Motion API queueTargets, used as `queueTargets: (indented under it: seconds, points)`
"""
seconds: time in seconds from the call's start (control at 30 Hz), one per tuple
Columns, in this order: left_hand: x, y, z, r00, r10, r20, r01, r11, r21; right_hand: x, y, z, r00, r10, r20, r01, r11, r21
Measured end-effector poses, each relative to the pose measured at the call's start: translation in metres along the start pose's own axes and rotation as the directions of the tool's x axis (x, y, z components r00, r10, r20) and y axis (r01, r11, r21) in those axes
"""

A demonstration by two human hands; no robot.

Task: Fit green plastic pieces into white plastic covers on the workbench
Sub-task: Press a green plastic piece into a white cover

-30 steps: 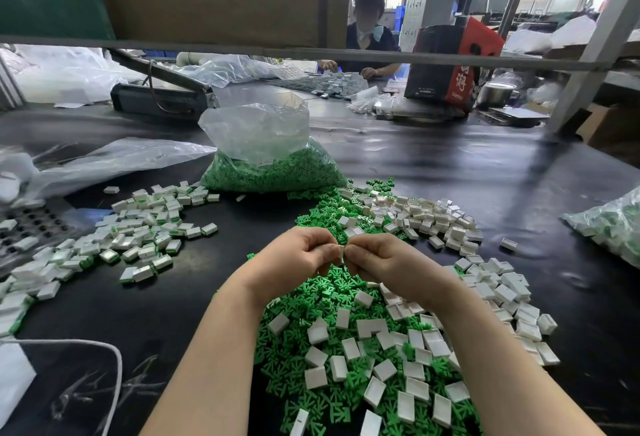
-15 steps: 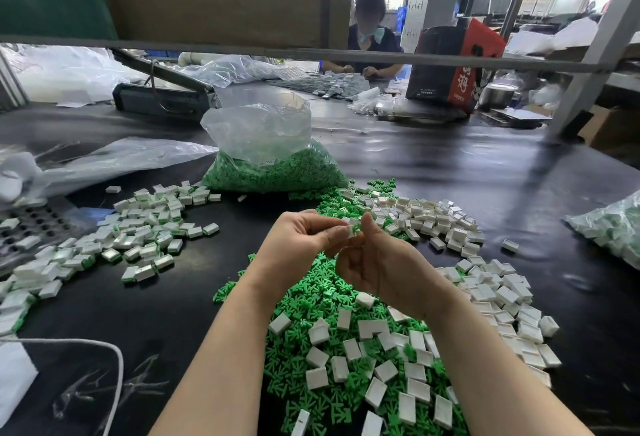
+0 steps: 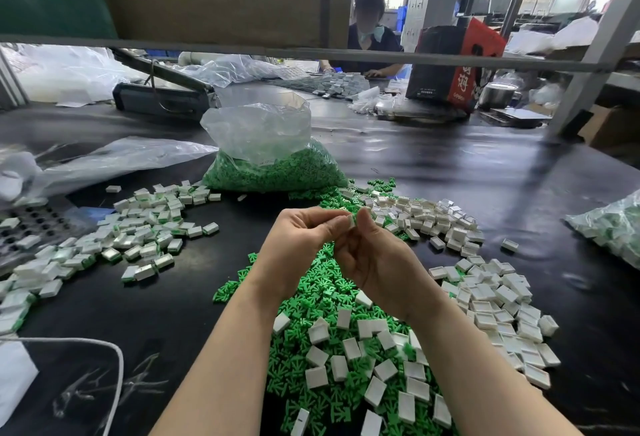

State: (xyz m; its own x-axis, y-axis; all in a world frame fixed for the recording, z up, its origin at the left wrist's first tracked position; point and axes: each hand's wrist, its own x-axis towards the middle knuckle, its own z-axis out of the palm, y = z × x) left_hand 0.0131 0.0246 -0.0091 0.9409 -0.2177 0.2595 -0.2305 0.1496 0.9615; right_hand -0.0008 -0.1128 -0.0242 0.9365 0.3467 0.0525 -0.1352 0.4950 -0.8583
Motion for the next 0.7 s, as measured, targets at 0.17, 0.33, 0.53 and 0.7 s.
queueTargets:
  seconds: [0.17,0.33,0.53,0.7]
  points:
    - [0.001,0.003,-0.003,1.0,-0.009,0.029,0.007,0.996,0.093,0.001,0.0,-0.002,1.0,0.004,0.021,-0.004,0.999,-0.033]
    - [0.002,0.003,-0.002,0.999,-0.029,0.035,0.021,0.976,0.217,0.002,0.001,-0.009,0.999,-0.014,0.035,0.02,0.986,-0.165]
    - [-0.001,0.008,0.002,1.0,-0.022,0.017,0.015,0.95,0.311,0.003,0.001,-0.016,0.998,-0.04,0.041,0.052,0.936,-0.348]
    - [-0.003,0.007,0.002,1.0,0.011,0.023,-0.019,0.931,0.364,0.001,0.002,-0.016,0.997,-0.04,0.061,0.06,0.92,-0.388]
